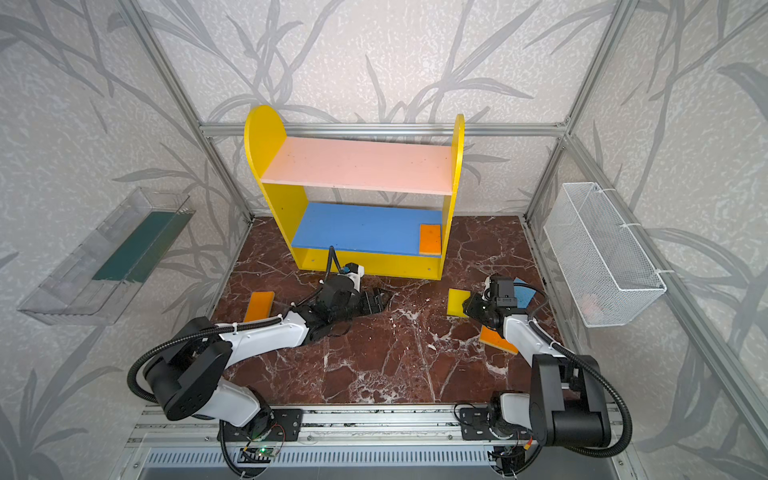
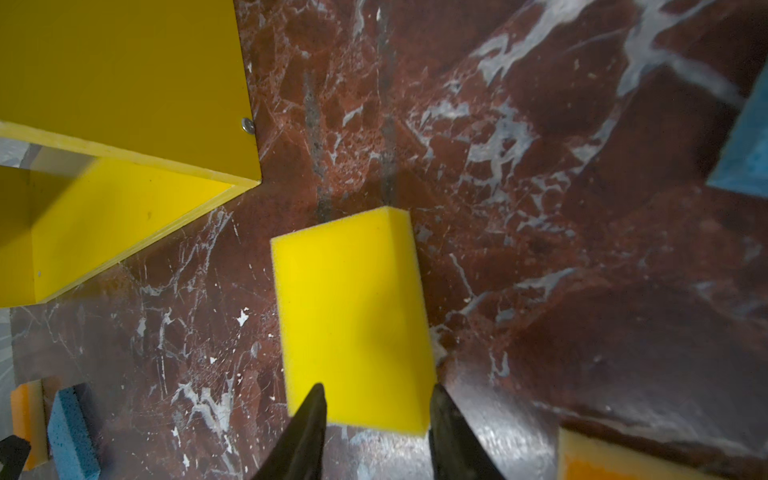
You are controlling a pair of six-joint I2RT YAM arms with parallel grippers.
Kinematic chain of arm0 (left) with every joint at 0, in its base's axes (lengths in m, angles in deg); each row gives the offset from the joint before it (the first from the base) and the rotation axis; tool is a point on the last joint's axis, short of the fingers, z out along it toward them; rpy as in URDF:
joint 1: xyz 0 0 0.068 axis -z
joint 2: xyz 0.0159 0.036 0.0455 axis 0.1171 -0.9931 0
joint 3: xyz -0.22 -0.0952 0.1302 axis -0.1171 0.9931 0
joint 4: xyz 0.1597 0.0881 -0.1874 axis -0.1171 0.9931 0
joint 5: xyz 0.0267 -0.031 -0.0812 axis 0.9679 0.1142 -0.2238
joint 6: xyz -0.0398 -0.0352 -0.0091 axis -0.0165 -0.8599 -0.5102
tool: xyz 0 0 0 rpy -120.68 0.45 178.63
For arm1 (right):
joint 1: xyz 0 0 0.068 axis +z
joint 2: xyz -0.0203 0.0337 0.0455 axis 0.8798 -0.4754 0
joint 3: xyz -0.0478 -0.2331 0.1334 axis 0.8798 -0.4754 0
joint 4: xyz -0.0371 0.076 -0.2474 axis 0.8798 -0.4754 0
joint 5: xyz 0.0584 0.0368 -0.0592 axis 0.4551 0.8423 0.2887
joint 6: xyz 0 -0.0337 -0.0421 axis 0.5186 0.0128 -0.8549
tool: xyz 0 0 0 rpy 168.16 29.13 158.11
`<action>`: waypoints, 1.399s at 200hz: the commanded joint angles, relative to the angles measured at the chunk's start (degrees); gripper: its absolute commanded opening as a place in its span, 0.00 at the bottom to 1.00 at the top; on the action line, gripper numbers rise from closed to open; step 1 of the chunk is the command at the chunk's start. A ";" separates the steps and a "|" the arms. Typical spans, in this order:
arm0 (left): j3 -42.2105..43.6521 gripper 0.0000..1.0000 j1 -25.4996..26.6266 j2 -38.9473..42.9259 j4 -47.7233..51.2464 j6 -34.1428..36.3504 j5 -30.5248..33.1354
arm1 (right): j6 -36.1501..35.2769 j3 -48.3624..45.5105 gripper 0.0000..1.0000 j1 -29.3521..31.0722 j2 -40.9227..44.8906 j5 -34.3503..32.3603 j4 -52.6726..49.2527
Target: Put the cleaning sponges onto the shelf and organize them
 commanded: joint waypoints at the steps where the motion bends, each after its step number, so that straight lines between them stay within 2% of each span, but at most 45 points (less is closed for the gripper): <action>1: 0.60 0.92 0.73 -1.07 -1.54 0.12 0.85 | 0.14 1.63 0.40 -0.35 -2.30 0.62 2.72; 43: -1.59 0.89 2.79 -3.60 -2.22 -1.23 0.25 | 0.04 1.36 0.35 -0.34 -4.70 0.97 4.31; 79: -2.73 0.86 5.27 -5.85 -4.48 -3.65 1.70 | 0.22 1.19 0.09 -0.28 -4.55 3.40 5.65; 95: -2.29 0.86 6.73 -6.13 -7.00 -4.51 3.65 | 0.63 0.61 0.03 0.00 -3.51 4.17 6.30; 117: 2.00 0.87 9.87 -6.08 -16.43 -5.50 11.99 | 1.97 -1.74 0.01 1.05 -1.20 5.67 8.78; 129: 4.27 0.84 11.74 -6.90 -22.75 -6.29 15.94 | 2.49 -2.57 0.00 2.22 -0.02 5.98 9.58; 145: 5.44 0.74 13.31 -9.37 -29.57 -8.07 17.35 | 3.06 -2.72 0.00 4.67 0.91 6.37 9.87; 159: 5.27 0.58 13.90 -12.60 -33.92 -10.73 16.31 | 4.08 -2.78 0.00 6.45 1.63 6.73 10.51; 175: 5.07 0.45 14.44 -16.41 -39.30 -12.99 15.30 | 5.14 -2.86 0.00 8.08 2.34 7.04 11.45; 206: 4.43 0.44 16.53 -19.94 -42.57 -13.65 17.93 | 8.74 -3.64 0.00 10.65 2.47 8.52 14.36; 252: 8.00 0.49 21.11 -19.79 -50.98 -8.82 29.63 | 12.79 -5.67 0.00 14.50 1.47 6.93 19.56; 268: 8.62 0.49 21.92 -22.80 -56.83 -9.41 29.88 | 14.19 -6.18 0.00 14.57 1.60 7.13 20.99; 280: 8.18 0.46 22.34 -26.27 -61.57 -10.89 29.26 | 14.97 -6.54 0.00 14.65 2.50 6.96 21.47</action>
